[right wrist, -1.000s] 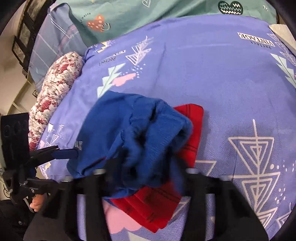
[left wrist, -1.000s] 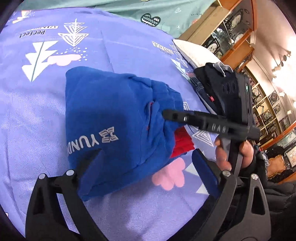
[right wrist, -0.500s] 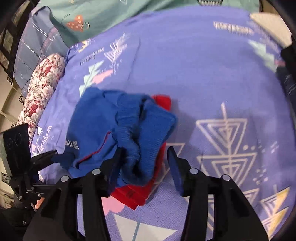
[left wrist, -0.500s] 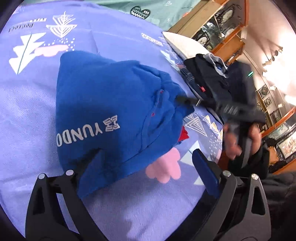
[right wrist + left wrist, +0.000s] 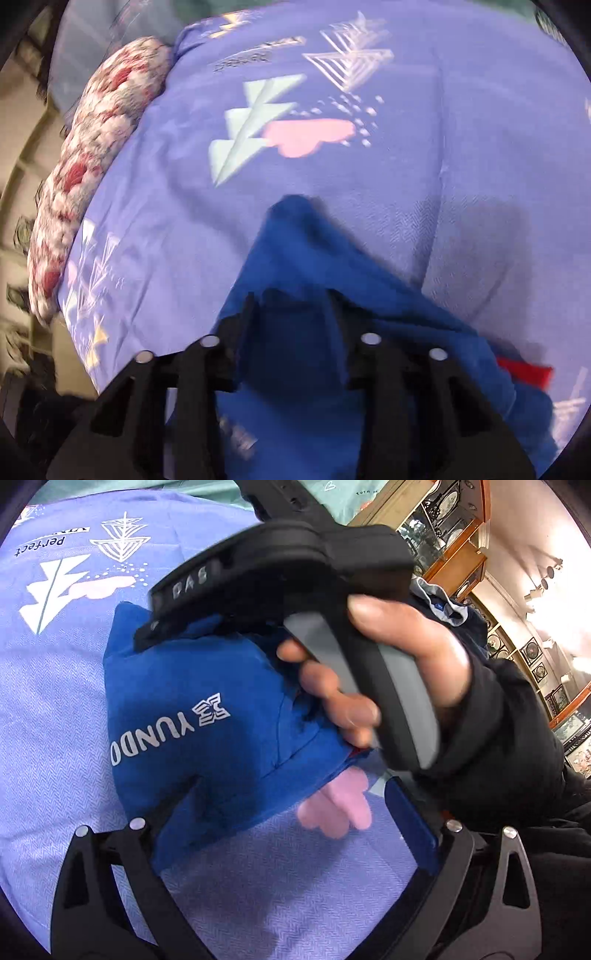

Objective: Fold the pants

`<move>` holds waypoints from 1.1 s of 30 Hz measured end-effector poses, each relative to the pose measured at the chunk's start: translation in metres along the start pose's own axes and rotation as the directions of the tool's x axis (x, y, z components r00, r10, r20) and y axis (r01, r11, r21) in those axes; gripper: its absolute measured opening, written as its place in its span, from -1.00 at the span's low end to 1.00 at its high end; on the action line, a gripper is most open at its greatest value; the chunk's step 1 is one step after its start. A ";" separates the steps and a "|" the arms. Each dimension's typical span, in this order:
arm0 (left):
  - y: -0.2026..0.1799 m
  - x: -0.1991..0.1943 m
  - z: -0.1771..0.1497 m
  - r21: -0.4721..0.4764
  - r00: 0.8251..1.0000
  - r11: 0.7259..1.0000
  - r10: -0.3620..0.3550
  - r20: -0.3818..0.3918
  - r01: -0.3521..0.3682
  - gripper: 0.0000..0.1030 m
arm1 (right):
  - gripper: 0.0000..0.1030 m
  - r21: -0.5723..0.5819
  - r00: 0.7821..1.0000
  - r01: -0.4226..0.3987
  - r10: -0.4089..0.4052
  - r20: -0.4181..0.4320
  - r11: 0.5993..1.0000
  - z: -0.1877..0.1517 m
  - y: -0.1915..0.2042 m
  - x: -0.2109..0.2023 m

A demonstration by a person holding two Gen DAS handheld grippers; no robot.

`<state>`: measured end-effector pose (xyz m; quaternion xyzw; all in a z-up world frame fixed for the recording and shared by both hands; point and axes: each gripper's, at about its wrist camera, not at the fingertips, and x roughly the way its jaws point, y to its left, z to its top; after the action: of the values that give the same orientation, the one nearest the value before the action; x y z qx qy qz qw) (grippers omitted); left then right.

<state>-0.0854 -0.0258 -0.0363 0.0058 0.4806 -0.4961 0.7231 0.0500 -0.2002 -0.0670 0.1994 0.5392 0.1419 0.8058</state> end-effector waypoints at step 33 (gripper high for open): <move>0.017 -0.063 0.022 -0.035 0.982 0.990 0.139 0.124 -0.135 0.96 | 0.96 0.177 0.962 0.010 -0.057 0.267 0.984 -0.129 -0.079 -0.175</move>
<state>-0.0606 0.0165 0.0120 -0.0020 0.4386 -0.4383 0.7845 -0.1344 -0.3256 -0.0056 0.2772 0.4375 0.0521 0.8538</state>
